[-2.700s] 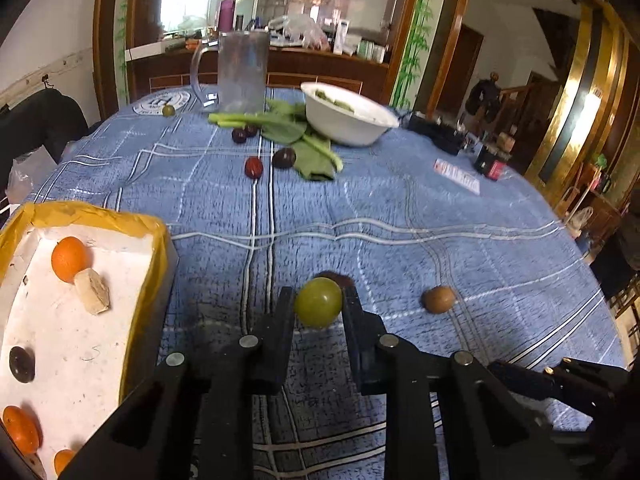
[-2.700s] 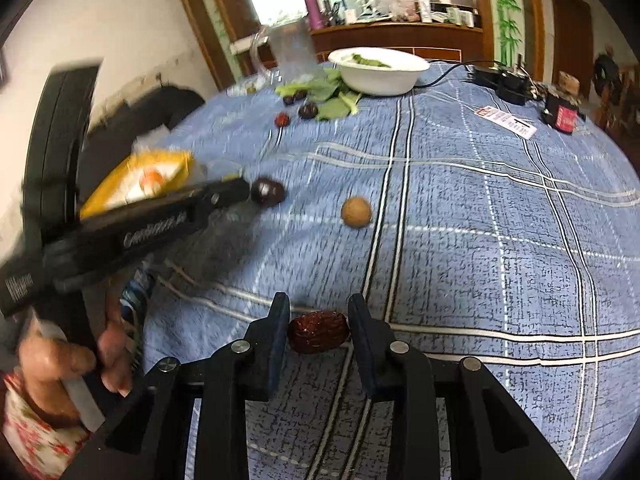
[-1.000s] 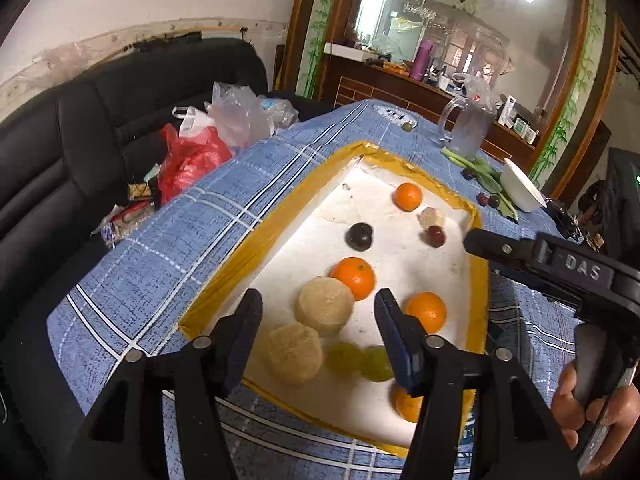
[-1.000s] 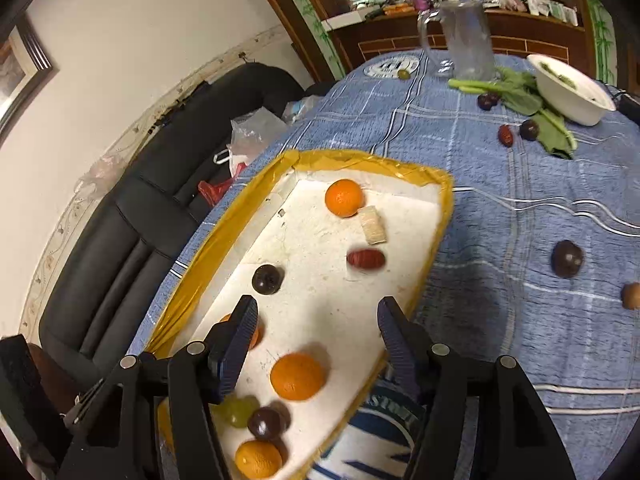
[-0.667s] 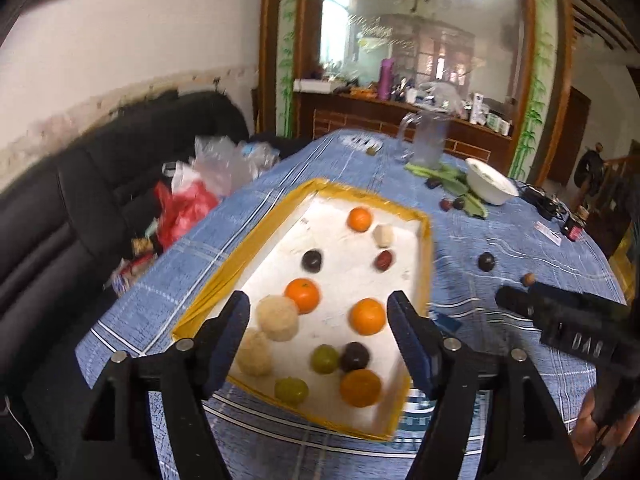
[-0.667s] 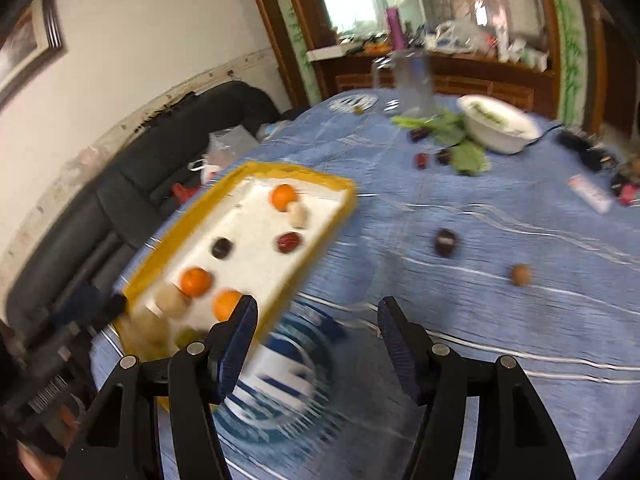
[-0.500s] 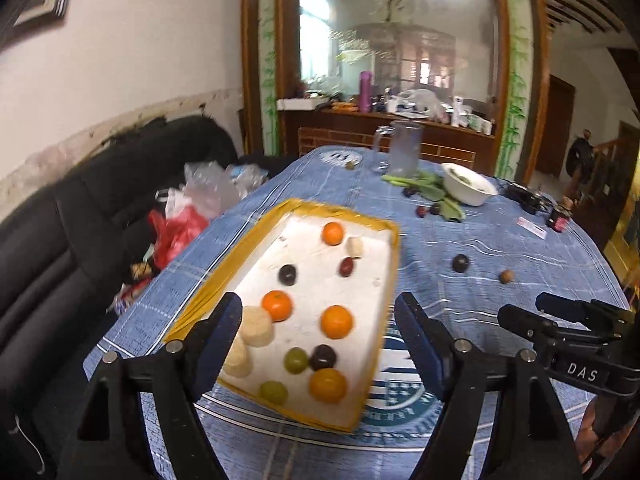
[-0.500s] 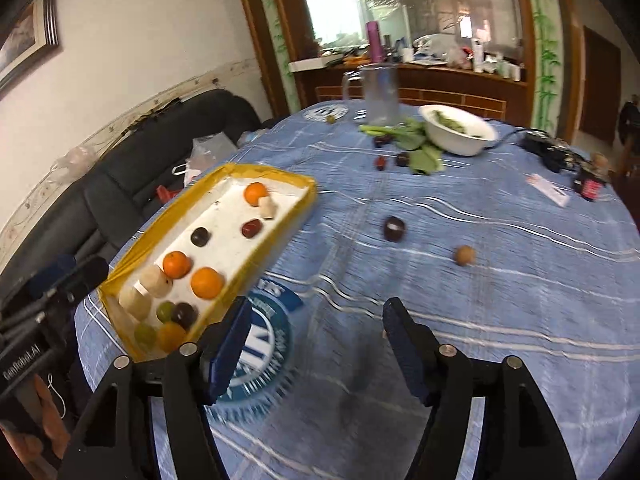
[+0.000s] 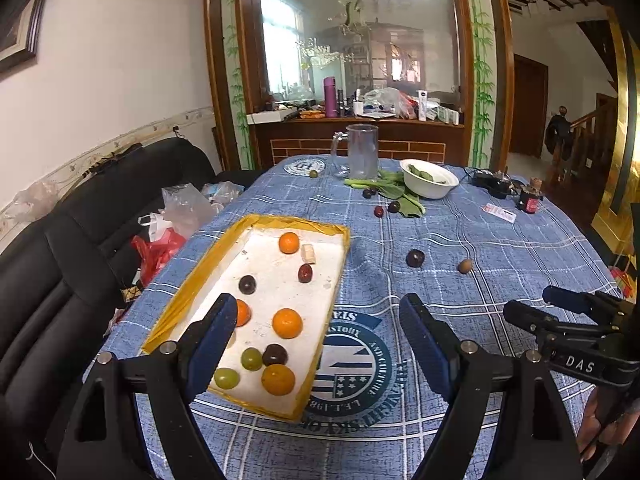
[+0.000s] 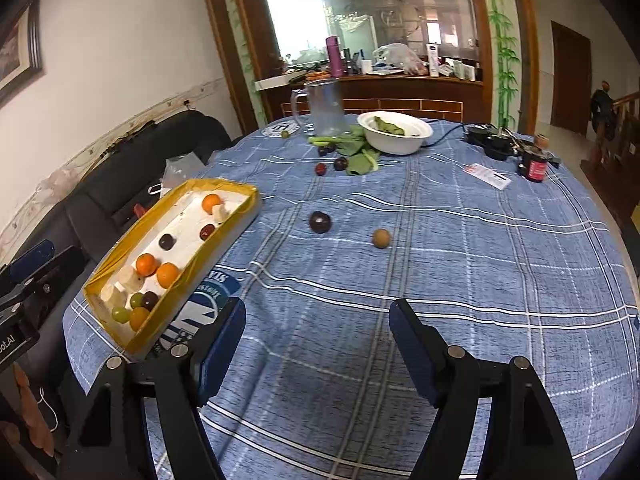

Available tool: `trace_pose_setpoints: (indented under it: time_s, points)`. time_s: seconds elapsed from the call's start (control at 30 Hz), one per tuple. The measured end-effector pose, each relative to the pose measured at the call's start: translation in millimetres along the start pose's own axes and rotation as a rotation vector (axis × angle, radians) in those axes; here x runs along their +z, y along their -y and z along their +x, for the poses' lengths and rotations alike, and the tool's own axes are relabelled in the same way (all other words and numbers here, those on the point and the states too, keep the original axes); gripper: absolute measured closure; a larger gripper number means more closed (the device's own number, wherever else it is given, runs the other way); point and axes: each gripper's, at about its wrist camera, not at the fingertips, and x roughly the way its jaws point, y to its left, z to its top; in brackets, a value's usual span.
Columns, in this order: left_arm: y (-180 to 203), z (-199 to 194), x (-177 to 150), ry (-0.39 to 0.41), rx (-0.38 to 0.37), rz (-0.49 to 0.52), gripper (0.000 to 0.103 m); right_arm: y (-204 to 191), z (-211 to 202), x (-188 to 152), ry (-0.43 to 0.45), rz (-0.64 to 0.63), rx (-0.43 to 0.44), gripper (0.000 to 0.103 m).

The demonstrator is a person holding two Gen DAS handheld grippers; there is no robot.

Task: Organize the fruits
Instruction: 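Move both open tools back to the last two fruits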

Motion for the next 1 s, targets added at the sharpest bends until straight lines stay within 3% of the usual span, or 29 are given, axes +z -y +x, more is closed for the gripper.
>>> trace_pose_setpoints:
  time_s: [0.37,0.47,0.53,0.57,0.6,0.77,0.9,1.0]
  points:
    - [-15,38,1,-0.08,-0.103,-0.124,0.021,28,46,19,-0.061,0.008,-0.077,0.025]
    - [-11,52,16,-0.087,-0.202,-0.142,0.022,40,76,39,-0.088,0.039,-0.071,0.028]
    - [-5,68,31,-0.106,-0.278,-0.165,0.044,47,96,49,-0.107,0.057,-0.069,0.035]
    - [-1,77,38,-0.123,-0.294,-0.169,0.063,50,107,54,-0.117,0.058,-0.078,0.035]
    - [4,88,46,-0.137,-0.312,-0.171,0.068,52,117,57,-0.126,0.058,-0.088,0.037]
    - [36,142,65,-0.193,-0.374,-0.182,0.068,67,148,62,-0.158,0.091,-0.085,0.038]
    - [61,202,66,-0.303,-0.452,-0.226,0.068,71,160,57,-0.171,0.092,-0.059,0.038]
    - [75,237,62,-0.353,-0.479,-0.249,0.068,66,162,55,-0.166,0.054,-0.076,0.051]
